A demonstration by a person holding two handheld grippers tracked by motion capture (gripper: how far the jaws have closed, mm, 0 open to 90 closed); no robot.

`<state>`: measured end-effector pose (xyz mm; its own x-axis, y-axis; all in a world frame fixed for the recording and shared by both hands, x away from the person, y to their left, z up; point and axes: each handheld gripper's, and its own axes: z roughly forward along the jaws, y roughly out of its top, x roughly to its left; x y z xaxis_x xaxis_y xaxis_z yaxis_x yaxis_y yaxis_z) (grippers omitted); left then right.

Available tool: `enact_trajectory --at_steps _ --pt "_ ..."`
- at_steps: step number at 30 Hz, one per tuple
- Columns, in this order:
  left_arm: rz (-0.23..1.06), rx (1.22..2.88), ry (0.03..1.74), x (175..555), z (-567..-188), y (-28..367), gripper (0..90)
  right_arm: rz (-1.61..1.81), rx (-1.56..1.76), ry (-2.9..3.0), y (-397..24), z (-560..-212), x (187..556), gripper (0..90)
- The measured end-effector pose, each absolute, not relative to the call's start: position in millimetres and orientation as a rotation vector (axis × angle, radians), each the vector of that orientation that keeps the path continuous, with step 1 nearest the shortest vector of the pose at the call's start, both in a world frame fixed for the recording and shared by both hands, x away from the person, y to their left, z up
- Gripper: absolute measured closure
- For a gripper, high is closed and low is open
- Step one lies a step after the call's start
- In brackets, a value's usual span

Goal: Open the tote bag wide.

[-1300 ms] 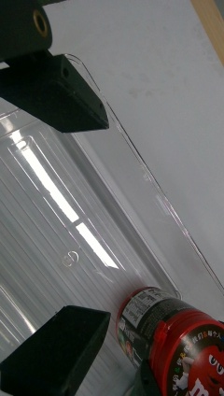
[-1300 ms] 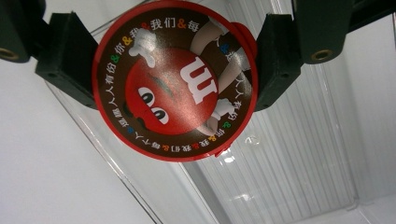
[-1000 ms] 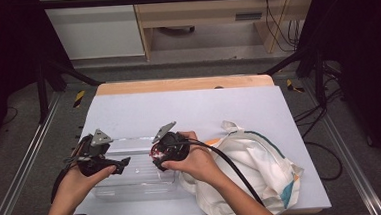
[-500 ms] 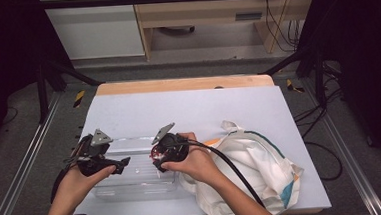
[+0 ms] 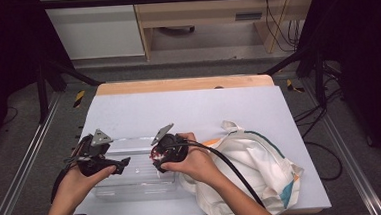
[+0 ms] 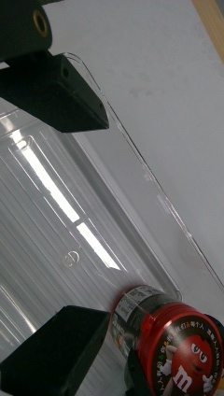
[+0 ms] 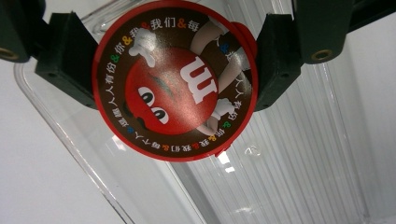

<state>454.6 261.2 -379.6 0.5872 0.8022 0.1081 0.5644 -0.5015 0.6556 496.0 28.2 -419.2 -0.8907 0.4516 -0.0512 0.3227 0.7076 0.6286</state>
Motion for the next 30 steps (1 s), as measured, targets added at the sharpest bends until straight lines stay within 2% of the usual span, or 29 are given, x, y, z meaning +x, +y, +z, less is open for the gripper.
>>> enact_trajectory --at_steps 30 --pt "0.536 2.256 1.090 455.3 -382.9 260.7 7.4 0.852 0.607 2.756 33.8 -418.9 494.7 25.2"
